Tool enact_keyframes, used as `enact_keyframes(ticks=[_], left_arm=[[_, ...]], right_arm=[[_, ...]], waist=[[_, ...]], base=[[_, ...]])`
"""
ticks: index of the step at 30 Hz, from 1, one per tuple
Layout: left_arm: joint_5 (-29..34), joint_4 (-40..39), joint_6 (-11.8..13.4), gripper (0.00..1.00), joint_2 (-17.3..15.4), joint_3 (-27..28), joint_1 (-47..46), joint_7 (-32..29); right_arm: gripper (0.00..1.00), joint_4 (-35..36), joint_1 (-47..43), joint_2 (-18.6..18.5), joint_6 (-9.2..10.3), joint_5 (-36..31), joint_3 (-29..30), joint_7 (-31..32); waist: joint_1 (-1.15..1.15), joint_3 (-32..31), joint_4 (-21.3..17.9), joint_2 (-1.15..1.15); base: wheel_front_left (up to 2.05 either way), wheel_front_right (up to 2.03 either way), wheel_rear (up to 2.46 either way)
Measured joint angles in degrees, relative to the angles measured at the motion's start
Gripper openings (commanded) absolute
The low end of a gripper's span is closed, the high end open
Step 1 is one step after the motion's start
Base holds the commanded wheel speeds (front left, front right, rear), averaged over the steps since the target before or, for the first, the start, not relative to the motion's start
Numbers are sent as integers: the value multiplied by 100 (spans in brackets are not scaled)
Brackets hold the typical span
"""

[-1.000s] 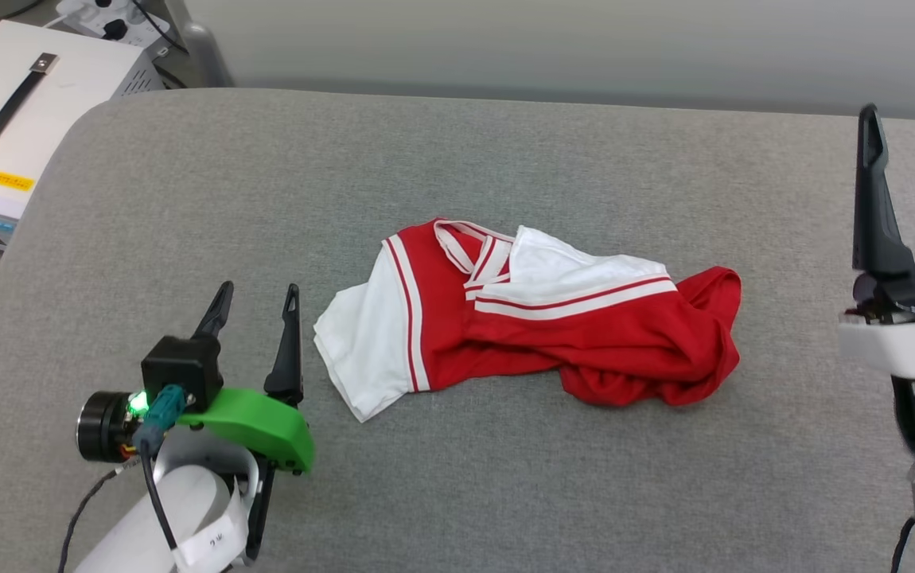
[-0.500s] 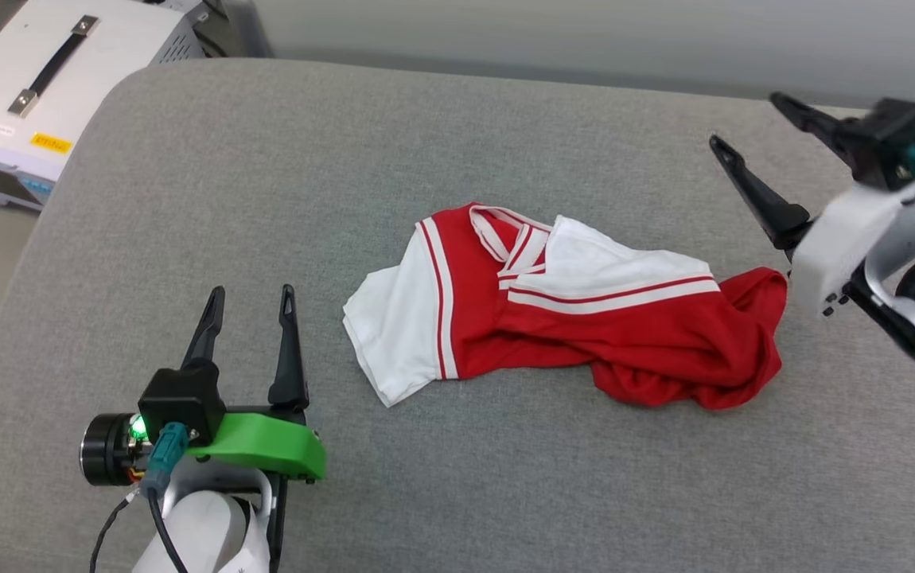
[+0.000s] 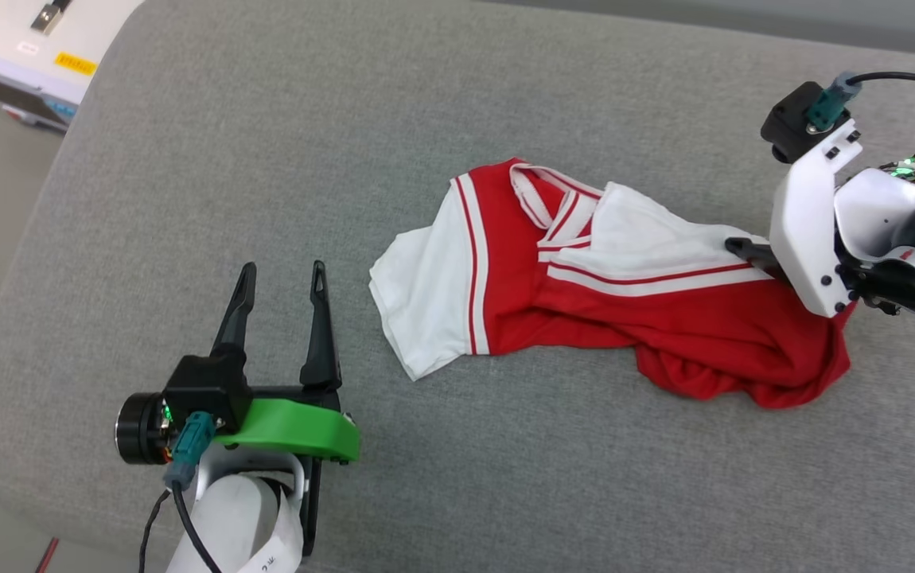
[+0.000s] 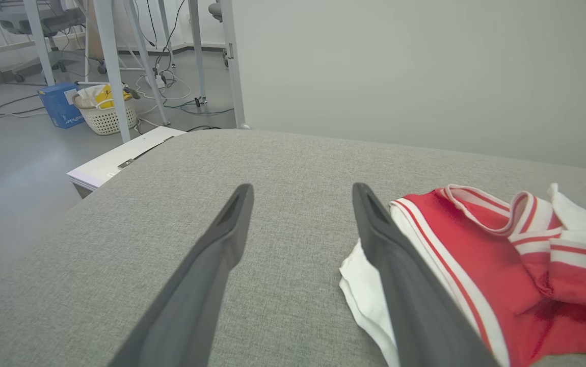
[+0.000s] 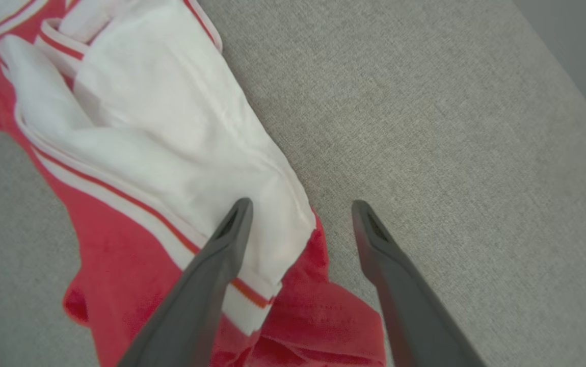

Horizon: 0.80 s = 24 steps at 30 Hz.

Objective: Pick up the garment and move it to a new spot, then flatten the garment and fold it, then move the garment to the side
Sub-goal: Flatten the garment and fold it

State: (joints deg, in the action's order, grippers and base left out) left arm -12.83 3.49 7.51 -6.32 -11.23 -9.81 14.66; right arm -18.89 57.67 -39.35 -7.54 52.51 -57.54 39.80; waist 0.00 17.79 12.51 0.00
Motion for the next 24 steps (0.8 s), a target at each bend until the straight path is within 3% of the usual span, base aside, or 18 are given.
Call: enact_keyframes(ticks=[7, 10, 11, 12, 13, 14, 15, 24], left_arm=[[172, 76, -232, 100, 245, 197, -146, 0], [230, 104, -281, 100, 272, 259, -151, 0], [241, 111, -282, 100, 277, 286, -151, 0], [261, 121, -293, 100, 279, 324, -151, 0], [287, 129, -311, 100, 282, 356, -151, 0], [294, 138, -328, 100, 286, 376, -151, 0], [330, 166, -369, 100, 296, 437, -148, 0], [389, 220, -427, 100, 305, 654, -23, 0]], right_arm=[[100, -560, 160, 144, 3, 130, -910, 216], [100, -604, 238, 70, 2, 164, -1071, -18], [88, -608, 243, 57, 0, 163, -1113, -190], [31, -612, 245, 49, 0, 147, -1156, -426], [0, -606, 246, 53, -1, 103, -1201, -689], [0, -612, 247, 58, -1, 66, -1247, -884], [0, -624, 245, 114, -2, 20, -1365, -1612], [0, -514, 162, 44, -1, 233, -1038, -3661]], waist=[[0, 340, 231, 0], [0, 418, 308, 0], [0, 436, 321, 0], [0, 443, 319, 0], [0, 441, 309, 0], [0, 433, 299, 0], [0, 364, 247, 0], [0, -14, -52, 0]], base=[[0, 0, 0], [0, 0, 0], [0, 0, 0], [0, 0, 0], [0, 0, 0], [0, 0, 0], [0, 0, 0], [0, 0, 0]])
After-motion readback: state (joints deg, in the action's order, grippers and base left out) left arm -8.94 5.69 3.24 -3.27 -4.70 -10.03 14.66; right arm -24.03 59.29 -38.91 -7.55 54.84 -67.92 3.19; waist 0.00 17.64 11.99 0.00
